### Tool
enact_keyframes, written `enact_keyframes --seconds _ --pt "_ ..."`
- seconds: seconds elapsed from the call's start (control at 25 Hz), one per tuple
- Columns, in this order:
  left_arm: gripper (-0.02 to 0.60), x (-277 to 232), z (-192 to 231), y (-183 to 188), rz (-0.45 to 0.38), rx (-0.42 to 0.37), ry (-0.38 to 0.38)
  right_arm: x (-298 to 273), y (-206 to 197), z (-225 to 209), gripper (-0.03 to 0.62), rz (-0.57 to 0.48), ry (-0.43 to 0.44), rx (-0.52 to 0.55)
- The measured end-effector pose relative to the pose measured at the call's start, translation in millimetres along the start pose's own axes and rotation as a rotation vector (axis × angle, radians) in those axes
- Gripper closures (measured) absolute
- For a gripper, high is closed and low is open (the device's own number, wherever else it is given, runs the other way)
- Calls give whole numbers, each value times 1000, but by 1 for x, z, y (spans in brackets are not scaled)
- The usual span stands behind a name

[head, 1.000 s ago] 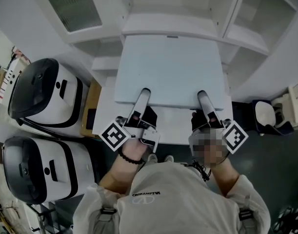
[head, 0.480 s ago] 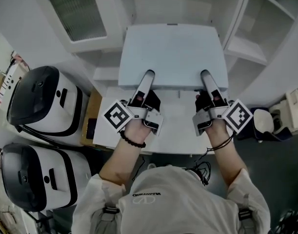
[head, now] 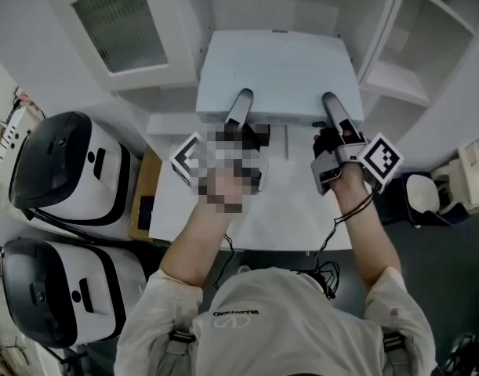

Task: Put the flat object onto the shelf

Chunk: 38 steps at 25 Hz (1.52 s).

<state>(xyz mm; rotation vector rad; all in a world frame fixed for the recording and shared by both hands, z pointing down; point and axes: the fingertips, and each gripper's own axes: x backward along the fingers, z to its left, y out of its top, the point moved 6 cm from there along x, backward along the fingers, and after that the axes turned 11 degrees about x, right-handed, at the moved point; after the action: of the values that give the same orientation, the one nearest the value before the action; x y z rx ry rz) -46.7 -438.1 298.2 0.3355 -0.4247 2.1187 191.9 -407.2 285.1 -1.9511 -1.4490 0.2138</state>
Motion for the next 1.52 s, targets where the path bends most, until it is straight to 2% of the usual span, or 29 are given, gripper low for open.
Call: enact_keyframes --seconds 0.6,0.84,1.0,1.2,1.36,1.52 --pt "241 -24 11 12 -31 -27 5 -21 6 -17 223 2 -16 -41" --pt "241 -55 20 24 -55 -15 24 -54 22 -30 221 29 -29 -60" --pt "241 -58 21 25 -69 -8 32 -59 23 -32 217 43 -38 -68" --pt "232 -58 20 25 -67 -21 16 -58 23 -29 212 44 -8 -50" --pt "199 -54 17 24 -44 -86 3 -50 21 -19 186 43 50 46" --pt "193 -28 12 23 -35 -232 22 -20 12 -7 175 8 65 183"
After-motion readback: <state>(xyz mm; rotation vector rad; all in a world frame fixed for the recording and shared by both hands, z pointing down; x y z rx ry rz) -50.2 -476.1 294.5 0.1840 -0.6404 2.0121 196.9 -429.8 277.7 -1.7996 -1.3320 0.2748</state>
